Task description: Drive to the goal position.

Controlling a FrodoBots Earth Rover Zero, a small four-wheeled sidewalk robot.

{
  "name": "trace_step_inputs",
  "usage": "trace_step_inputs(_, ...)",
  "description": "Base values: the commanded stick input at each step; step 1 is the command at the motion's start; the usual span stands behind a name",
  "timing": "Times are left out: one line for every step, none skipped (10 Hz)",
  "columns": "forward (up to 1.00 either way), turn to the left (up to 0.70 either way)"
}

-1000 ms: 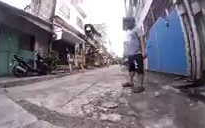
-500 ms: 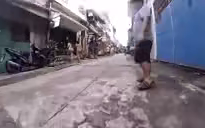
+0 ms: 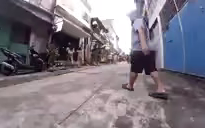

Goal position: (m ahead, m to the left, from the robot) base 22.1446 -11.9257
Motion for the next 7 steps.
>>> trace_step_inputs(1.00,0.00)
trace_step_inputs(1.00,0.00)
trace_step_inputs(1.00,0.00)
trace_step_inputs(1.00,0.00)
trace_step_inputs(1.00,0.00)
trace_step_inputs(1.00,0.00)
trace_step_inputs(1.00,0.00)
